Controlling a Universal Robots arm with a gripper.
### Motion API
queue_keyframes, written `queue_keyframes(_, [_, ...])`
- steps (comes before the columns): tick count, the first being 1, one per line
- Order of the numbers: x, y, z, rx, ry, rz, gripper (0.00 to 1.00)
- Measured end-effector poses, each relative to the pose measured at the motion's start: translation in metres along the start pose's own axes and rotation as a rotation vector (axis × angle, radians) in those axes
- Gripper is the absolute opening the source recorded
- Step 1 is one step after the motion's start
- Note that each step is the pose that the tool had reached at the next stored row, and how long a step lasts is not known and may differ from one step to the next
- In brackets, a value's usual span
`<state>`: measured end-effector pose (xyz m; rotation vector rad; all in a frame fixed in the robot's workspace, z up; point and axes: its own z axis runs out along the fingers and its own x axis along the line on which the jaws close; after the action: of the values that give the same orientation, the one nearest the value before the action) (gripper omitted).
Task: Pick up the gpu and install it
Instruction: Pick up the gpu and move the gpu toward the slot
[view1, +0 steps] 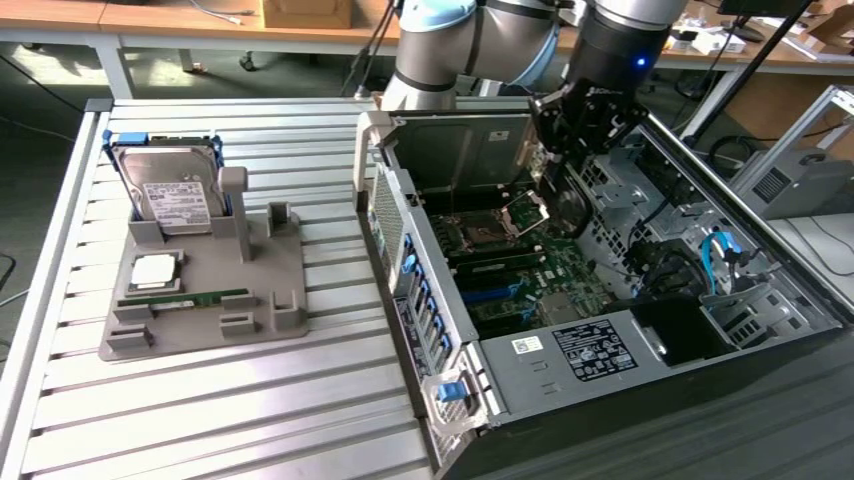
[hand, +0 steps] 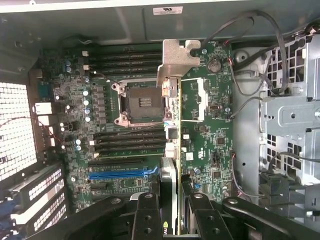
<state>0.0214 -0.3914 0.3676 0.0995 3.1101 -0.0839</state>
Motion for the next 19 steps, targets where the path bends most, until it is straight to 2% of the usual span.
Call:
queue_keyframes(5, [-0.002, 0.0003, 0.0031, 0.0036, -0.0003, 0.000, 0.27])
queue_keyframes(19, [-0.001, 0.0007, 0.0119, 0.0080, -0.0006, 0.000, 0.27])
